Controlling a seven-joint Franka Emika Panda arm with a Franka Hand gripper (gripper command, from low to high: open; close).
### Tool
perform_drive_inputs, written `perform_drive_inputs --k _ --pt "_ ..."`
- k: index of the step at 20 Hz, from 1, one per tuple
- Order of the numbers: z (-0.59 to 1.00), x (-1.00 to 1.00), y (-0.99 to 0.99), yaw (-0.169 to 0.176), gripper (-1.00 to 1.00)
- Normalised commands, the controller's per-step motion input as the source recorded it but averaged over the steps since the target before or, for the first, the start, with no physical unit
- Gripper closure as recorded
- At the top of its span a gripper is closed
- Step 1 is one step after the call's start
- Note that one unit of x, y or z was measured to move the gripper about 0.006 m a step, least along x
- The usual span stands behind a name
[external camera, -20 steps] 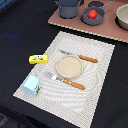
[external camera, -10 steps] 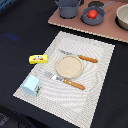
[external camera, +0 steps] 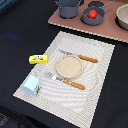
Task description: Interact with the objects in diverse but meaningful ways.
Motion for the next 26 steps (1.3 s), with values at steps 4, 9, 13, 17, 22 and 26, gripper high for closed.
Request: perform_drive_inputs --k 4,9,13,17,22,26 --pt "-0.16 0.06 -0.94 -0.009 -1.0" --pt "-0.31 -0.1 -0.9 -0.031 -1.0" --pt "-0.23 -0.07 -0.89 -0.033 -1.0" --pt "-0.24 -0.05 -0.8 -0.067 -1.0" --pt "-0.2 -0.06 -0.82 -0.055 -1.0" --pt "-0.15 -0.01 -0.83 -0.051 -1.0"
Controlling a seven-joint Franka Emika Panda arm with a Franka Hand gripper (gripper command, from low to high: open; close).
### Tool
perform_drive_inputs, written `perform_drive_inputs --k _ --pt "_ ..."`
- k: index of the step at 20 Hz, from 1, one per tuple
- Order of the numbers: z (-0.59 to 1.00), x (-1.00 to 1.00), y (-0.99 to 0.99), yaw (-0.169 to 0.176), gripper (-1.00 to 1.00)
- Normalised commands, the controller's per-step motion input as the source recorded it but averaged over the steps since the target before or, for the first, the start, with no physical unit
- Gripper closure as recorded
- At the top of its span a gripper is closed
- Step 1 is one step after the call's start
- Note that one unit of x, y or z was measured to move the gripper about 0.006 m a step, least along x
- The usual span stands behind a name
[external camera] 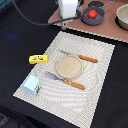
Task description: Interact with the objects in diverse but meaningful ways.
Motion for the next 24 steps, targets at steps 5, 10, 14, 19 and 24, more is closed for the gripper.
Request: perform_drive_inputs --k 5,10,14,19,24 --pt "-0.25 -0.04 -0.8 -0.05 -1.0" --pt "-0.43 -0.26 -0.49 -0.036 -1.0" --pt "-0.48 -0.43 -0.14 -0.005 -1.0" --pt "-0.43 -0.56 -0.01 0.0 -1.0" --pt "-0.31 -0.56 0.0 0.0 -1.0"
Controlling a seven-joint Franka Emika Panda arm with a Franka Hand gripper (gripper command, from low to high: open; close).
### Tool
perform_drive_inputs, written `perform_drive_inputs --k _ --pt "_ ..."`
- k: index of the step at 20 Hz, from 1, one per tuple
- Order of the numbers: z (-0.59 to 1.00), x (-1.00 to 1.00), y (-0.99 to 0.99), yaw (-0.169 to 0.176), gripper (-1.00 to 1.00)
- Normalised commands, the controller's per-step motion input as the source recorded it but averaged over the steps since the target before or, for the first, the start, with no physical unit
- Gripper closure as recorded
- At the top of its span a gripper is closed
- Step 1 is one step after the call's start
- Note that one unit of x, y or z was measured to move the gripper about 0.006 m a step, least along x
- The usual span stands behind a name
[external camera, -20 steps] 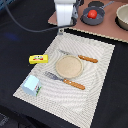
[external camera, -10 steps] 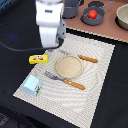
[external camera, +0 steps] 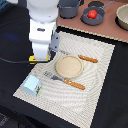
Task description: Interact with the objects in diverse but meaningful ways.
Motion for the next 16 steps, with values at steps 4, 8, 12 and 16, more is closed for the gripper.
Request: perform_drive_inputs --k 4,8,12,16 --pt "-0.27 -0.48 0.0 0.0 -1.0" --pt "-0.27 -0.44 0.0 0.0 -1.0" --pt "-0.33 -0.48 0.0 0.0 -1.0" --pt "-0.36 -0.52 0.0 0.0 -1.0"
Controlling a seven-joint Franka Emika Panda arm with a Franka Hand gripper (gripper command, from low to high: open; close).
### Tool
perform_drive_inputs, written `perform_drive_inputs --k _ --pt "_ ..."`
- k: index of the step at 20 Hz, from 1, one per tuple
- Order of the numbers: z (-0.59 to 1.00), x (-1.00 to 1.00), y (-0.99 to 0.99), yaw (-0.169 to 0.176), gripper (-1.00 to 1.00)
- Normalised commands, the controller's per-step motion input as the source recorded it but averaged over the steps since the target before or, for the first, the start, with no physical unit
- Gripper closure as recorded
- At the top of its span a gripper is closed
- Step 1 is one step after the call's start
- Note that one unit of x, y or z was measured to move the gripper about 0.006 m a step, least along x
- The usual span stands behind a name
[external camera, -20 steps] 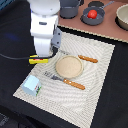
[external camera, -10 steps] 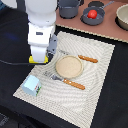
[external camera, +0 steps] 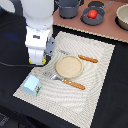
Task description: Interact with the objects in diverse but meaningful ways.
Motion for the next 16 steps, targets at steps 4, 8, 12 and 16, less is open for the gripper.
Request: perform_drive_inputs --k 4,8,12,16 --pt "-0.36 -0.53 0.0 0.0 -1.0" --pt "-0.33 -0.54 -0.01 0.0 -1.0" --pt "-0.21 -0.48 -0.03 0.0 1.0" --pt "-0.19 -0.45 -0.06 0.0 1.0"
